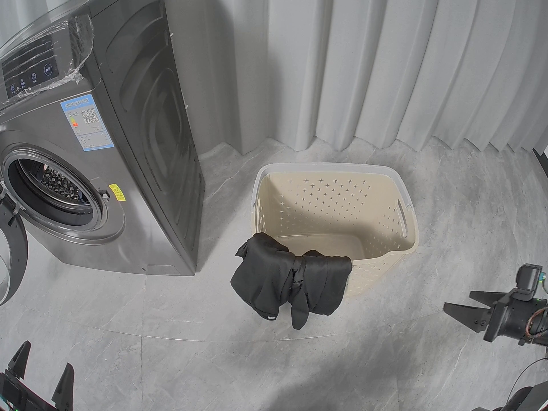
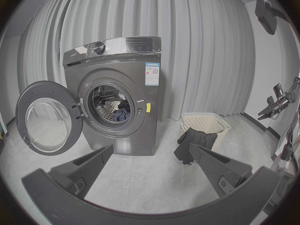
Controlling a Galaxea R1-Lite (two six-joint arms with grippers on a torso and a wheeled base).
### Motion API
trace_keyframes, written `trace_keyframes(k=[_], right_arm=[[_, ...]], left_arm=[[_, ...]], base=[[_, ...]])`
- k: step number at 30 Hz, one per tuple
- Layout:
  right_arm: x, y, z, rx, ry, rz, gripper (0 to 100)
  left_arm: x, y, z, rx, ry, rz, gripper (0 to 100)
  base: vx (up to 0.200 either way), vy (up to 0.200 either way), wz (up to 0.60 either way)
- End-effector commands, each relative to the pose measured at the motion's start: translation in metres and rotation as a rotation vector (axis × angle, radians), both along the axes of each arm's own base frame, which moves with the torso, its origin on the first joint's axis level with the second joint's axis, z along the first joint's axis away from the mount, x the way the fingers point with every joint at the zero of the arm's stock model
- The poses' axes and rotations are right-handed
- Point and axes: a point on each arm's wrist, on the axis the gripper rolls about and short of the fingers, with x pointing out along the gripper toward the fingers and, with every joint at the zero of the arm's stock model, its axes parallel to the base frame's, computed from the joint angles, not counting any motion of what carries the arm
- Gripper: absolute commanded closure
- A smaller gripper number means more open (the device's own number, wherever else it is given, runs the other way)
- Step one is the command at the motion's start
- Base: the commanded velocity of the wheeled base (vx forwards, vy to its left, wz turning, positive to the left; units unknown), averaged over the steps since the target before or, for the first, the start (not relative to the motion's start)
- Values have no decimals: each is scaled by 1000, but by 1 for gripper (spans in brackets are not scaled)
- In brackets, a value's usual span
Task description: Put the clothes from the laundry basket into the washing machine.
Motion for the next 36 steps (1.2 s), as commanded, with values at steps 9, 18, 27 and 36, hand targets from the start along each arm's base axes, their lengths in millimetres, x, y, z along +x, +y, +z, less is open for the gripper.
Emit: trace_keyframes(k=[9, 18, 27, 36], right_arm=[[74, 43, -51, -61, 150, 11, 0], [107, 66, -69, -82, 79, -28, 0], [141, 82, -82, -88, 80, -28, 0], [169, 96, -102, -122, 94, -17, 0]], left_arm=[[0, 0, -5, -4, 6, 2, 0], [0, 0, -5, -4, 6, 2, 0], [0, 0, -5, -11, 6, 2, 0], [0, 0, -5, -14, 6, 5, 0]], base=[[0, 0, 0], [0, 0, 0], [0, 0, 0], [0, 0, 0]])
